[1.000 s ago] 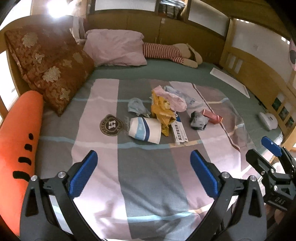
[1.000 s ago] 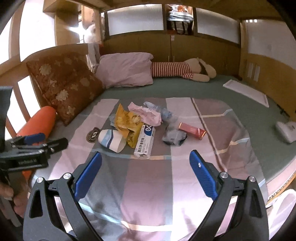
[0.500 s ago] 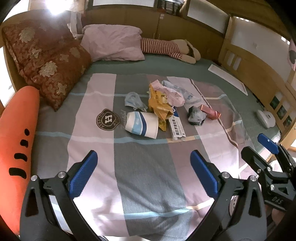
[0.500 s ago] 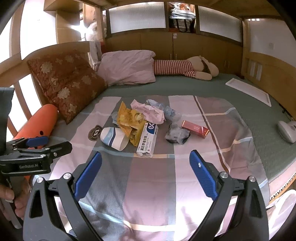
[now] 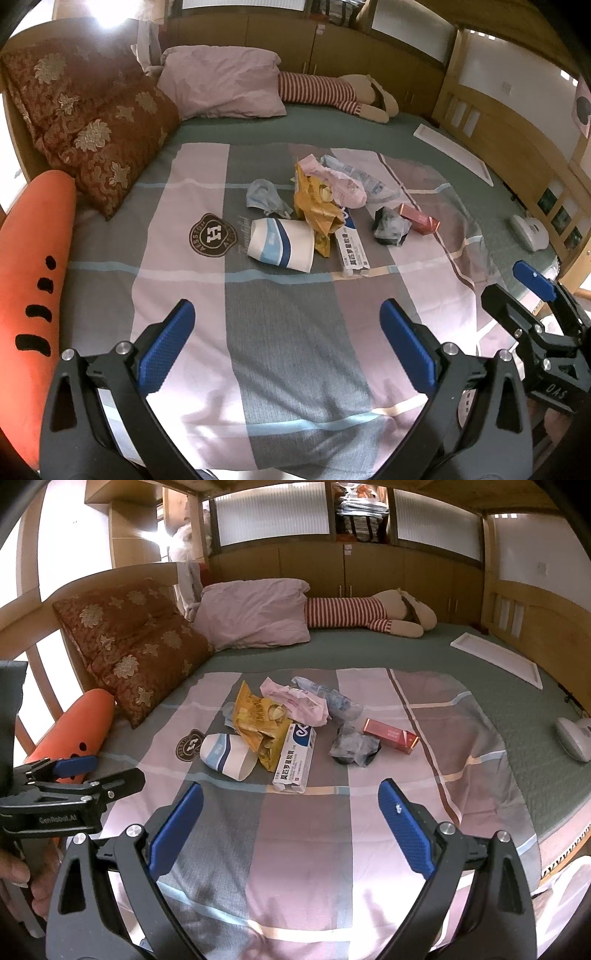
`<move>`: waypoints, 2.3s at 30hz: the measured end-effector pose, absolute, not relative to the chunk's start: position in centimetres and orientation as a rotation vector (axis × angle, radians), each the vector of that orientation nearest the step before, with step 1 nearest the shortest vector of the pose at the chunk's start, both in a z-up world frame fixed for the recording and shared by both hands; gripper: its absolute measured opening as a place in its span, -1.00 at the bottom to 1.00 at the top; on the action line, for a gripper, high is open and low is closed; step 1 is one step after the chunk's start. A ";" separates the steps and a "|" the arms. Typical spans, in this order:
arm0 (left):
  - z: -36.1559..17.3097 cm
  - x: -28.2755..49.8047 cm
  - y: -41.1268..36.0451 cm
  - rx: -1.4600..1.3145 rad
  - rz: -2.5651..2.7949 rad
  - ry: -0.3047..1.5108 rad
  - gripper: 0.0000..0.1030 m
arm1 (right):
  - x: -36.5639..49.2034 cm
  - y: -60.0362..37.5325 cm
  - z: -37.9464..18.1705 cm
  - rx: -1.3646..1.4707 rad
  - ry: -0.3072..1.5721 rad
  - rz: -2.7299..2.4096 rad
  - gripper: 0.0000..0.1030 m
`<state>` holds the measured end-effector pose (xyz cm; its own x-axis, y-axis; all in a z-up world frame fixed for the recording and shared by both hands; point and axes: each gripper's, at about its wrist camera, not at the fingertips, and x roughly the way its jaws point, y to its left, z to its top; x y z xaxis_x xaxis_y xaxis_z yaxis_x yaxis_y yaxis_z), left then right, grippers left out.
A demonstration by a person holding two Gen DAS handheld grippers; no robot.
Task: Collect trash
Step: 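Grasp the blue cloth with the left tool while the right tool grasps the clear wrapper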
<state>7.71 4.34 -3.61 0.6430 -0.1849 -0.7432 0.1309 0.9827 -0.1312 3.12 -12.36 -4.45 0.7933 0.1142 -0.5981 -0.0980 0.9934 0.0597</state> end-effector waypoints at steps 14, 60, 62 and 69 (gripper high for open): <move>-3.5 15.6 5.6 -0.109 -0.155 0.882 0.93 | 10.0 -15.9 -4.2 0.115 0.703 0.115 0.82; 4.3 14.7 7.8 -0.133 -0.291 0.622 -0.55 | 15.2 -17.8 -2.2 0.387 0.704 0.455 -0.88; 4.3 11.0 6.9 -0.096 -0.293 0.578 -0.55 | 11.7 -16.9 -1.9 0.366 0.685 0.441 -0.88; -1.0 5.2 5.7 -0.040 -0.203 0.600 -0.55 | 3.5 -14.2 -3.1 0.201 0.644 0.319 -0.88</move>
